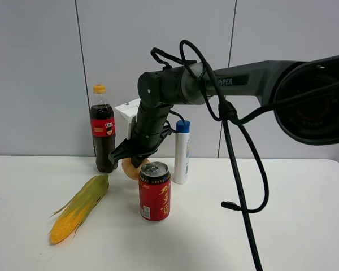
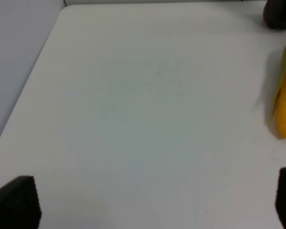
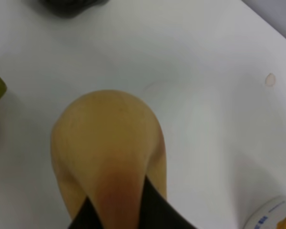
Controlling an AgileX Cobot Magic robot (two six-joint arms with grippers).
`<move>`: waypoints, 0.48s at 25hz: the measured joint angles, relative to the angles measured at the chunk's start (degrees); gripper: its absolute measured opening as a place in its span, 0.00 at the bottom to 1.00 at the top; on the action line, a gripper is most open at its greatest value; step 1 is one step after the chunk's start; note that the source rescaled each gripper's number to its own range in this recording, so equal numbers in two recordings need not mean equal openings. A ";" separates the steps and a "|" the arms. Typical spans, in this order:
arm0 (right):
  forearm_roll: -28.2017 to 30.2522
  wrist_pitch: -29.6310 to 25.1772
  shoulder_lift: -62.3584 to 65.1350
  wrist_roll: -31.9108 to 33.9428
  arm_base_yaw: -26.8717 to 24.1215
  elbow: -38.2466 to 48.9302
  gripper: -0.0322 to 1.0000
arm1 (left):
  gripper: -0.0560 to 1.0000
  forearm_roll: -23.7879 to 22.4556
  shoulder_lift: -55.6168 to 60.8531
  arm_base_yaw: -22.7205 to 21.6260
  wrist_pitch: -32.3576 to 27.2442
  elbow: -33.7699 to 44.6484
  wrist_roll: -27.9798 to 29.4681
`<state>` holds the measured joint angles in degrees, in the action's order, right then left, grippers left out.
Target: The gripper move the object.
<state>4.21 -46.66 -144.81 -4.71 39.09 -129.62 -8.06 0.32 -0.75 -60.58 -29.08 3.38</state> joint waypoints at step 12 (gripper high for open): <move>0.59 1.51 0.00 -0.93 0.00 -0.18 0.70 | 1.00 0.00 0.00 0.00 0.00 0.00 0.00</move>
<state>4.81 -45.15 -144.81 -5.65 39.09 -129.80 -8.06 0.32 -0.75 -60.58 -29.08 3.38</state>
